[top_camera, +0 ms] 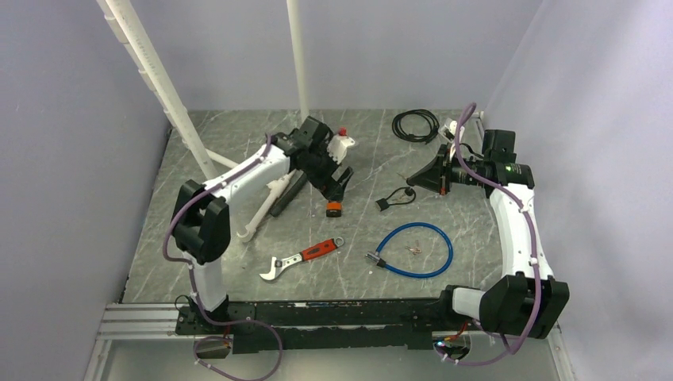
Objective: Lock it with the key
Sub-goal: Place the lock at the center of the board, then pick up the lock from the center of the board.
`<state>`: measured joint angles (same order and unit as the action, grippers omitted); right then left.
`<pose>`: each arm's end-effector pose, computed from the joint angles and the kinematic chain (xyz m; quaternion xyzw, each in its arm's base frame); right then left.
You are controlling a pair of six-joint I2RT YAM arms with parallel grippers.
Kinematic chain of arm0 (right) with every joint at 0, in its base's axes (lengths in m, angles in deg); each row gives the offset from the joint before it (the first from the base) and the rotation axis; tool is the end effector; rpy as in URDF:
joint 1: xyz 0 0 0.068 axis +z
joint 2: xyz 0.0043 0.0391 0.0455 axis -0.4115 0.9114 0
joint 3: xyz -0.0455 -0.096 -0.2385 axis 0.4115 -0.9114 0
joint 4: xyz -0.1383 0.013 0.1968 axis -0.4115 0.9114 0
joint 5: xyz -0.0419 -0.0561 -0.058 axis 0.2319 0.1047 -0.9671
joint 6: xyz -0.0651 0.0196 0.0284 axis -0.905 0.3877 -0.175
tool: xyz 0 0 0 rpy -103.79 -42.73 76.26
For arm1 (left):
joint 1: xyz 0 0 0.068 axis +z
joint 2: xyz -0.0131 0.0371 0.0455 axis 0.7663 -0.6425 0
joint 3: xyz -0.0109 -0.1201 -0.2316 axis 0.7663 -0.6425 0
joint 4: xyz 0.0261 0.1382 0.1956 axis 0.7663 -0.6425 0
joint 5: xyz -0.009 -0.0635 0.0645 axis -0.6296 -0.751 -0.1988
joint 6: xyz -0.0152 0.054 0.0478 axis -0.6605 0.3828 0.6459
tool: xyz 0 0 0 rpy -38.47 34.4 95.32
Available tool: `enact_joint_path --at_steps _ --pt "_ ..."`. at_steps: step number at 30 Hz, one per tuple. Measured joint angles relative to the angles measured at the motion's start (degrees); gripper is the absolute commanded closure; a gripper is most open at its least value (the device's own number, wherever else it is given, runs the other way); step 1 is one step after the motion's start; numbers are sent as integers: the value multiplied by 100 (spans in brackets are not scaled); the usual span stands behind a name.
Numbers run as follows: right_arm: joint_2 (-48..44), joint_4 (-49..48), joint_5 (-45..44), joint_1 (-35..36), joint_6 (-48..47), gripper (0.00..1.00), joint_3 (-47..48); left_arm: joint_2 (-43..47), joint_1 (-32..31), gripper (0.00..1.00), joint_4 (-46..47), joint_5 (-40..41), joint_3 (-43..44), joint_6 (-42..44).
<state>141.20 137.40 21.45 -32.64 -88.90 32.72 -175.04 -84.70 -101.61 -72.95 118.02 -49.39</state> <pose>0.2254 0.0246 0.3266 -0.3402 0.7282 0.4012 0.4395 0.3147 -0.2484 0.2470 0.4365 0.8323 -0.2484 0.2347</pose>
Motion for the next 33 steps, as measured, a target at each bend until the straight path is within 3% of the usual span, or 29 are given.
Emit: enact_joint_path --at_steps 6,10,14,21,27,33 --pt "-81 -474 -44 0 452 100 -212 223 -721 1 433 1329 -815 -1539" --pt "-129 -562 -92 0 542 100 -212 195 -780 1 487 1891 -885 -2199" --pt "-256 -584 -155 -4 584 100 -251 68 -719 2 640 2334 -881 -2653" --pt "-382 -566 -188 -13 640 100 -310 -562 -717 13 745 2592 -852 -3086" --pt "-385 -542 -205 -33 634 100 -310 -800 -719 41 890 2575 -844 -3285" --pt "-380 -540 -208 -83 608 100 -310 -1075 -695 88 826 2546 -577 -3250"
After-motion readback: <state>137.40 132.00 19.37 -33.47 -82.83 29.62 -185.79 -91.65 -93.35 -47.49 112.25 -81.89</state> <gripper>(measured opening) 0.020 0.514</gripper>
